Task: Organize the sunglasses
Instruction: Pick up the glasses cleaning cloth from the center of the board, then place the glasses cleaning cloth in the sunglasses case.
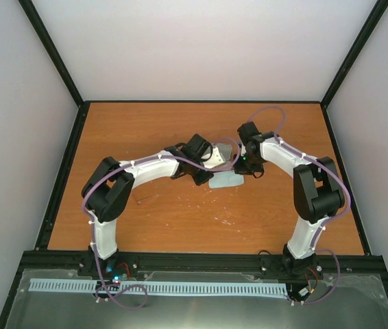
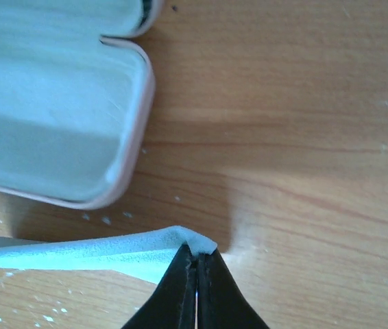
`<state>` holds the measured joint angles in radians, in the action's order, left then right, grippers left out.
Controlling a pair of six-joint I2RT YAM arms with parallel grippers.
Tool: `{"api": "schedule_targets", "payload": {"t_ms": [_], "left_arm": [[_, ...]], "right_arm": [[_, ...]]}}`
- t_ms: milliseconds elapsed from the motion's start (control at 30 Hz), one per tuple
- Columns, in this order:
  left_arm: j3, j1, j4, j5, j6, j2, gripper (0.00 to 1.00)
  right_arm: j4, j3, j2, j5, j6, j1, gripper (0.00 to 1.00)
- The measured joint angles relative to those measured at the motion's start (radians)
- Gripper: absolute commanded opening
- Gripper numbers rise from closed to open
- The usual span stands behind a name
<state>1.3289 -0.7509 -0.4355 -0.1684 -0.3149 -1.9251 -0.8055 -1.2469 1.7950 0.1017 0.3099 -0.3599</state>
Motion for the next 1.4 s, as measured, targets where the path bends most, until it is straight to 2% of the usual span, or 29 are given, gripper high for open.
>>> {"api": "schedule_targets", "payload": {"t_ms": [333,833,1400], "left_arm": [[0.044,0.084,-0.028,0.013,-0.033,0.019,0.01],[0.065,0.135,-0.039,0.014,-0.071,0.019,0.00],[0.107,0.167,-0.062,-0.043,-0.092,-0.028,0.00]], "right_arm": [[-0.021,-0.152,0.097,0.015,-0.015,-0.028,0.03],[-0.076,-0.337,0.208,0.029,-0.037,-0.035,0.03],[-0.105,-0.429,0.277,0.038,-0.040,-0.038,0.03]]}}
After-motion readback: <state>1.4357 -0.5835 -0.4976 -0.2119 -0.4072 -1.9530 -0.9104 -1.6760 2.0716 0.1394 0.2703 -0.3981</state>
